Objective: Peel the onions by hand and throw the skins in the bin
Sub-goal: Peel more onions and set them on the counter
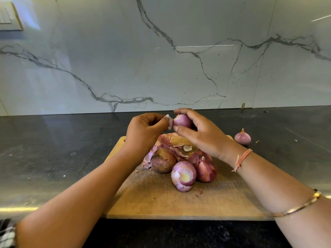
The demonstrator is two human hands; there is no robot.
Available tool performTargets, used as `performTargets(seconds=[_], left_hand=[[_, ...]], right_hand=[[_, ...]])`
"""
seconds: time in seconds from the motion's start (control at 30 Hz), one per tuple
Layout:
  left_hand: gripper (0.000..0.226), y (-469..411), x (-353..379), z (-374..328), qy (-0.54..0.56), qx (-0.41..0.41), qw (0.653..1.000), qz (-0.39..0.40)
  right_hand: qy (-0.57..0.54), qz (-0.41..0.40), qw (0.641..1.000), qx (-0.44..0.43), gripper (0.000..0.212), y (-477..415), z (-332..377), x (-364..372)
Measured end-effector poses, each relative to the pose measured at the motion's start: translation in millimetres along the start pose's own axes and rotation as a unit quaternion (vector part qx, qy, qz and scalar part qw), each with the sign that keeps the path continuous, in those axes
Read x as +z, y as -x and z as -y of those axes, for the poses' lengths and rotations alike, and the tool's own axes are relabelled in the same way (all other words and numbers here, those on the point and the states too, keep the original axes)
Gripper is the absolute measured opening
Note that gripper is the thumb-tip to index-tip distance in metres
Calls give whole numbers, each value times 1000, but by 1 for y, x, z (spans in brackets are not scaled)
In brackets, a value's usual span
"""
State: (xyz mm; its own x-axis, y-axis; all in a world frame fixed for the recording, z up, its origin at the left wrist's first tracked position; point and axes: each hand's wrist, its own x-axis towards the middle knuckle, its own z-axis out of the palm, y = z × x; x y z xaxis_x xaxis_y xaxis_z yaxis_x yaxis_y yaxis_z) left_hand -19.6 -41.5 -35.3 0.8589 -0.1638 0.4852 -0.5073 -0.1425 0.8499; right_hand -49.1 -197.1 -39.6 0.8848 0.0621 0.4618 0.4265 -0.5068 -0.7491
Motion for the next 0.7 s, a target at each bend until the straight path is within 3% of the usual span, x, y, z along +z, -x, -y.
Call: performTargets(seconds=[0.13,0.37,0.47,0.57,0.7], left_hand=[[18,-1,1,0,-13,8,1000,2],[23,-3,0,8,-121,46,991,-29],[14,-6,-4,12,-143,45,987,-52],[7,-2,-3,10,-170,52,984,-25],[25,3,-1,7,-185,56,981,11]], right_hand=[[-28,-25,999,9,29,-1,2,-1],[-116,-2,993,32,10,0,9,-5],[-177,-17,983,50,16,-1,11,-9],[-199,-24,977,71,20,-1,10,-9],[-240,-19,964,112,8,-1,10,-7]])
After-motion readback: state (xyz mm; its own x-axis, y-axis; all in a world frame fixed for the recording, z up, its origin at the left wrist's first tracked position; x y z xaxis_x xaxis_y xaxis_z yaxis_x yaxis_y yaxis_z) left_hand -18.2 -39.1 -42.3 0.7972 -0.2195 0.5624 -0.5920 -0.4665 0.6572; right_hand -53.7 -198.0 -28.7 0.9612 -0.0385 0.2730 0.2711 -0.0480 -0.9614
